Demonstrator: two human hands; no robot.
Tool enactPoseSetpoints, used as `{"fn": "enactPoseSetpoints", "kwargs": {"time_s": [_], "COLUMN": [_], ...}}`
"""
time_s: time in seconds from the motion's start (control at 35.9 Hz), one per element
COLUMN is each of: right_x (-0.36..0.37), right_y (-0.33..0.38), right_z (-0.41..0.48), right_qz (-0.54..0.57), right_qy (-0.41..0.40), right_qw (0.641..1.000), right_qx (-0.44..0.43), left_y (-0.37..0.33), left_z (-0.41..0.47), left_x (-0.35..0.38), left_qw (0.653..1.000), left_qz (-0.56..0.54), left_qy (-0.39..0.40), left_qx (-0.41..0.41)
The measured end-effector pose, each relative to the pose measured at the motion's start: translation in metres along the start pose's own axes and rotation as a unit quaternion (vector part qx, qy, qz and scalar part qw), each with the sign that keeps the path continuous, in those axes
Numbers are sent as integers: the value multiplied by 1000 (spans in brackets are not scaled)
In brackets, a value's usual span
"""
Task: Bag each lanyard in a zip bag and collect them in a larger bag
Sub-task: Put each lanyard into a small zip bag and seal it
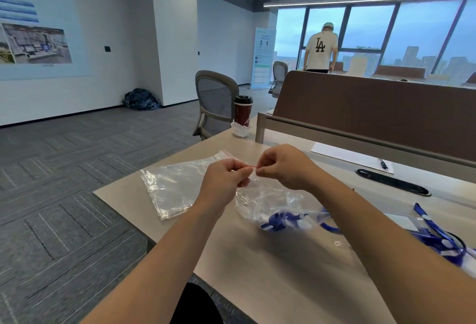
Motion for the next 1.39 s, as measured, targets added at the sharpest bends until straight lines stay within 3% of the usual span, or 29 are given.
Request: {"fn": "enactPoseSetpoints", "kwargs": {"time_s": [0.56,0.72,1.09,1.39], "right_x": [3,-13,-12,-10], "right_y": [4,-9,-23,-22], "right_z": [-1,-11,-24,-23], "right_qz": [-31,-46,-73,-73], "right_qy": [18,37,42,45], "right_qw": [999,998,996,996], "right_qx": [8,34,40,27], "left_y": [-6,-1,-10,-19], "left_z": [-5,-6,-6,-10], "left_x": [3,-7,22,29], "left_qw": [996,996,988,979], "left_qz": [70,38,139,186], "left_qy": [-30,-66,73,61], "left_qx": [55,36,2,51]}}
Point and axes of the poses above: each hand's wrist, its own z-axis towards the middle knuckle, its own x-axis out of the palm, y = z × x, the point moved 8 cm from there along z, towards the middle knuckle, and after that the axes turned 5 degrees about z, right-handed, at the moved point
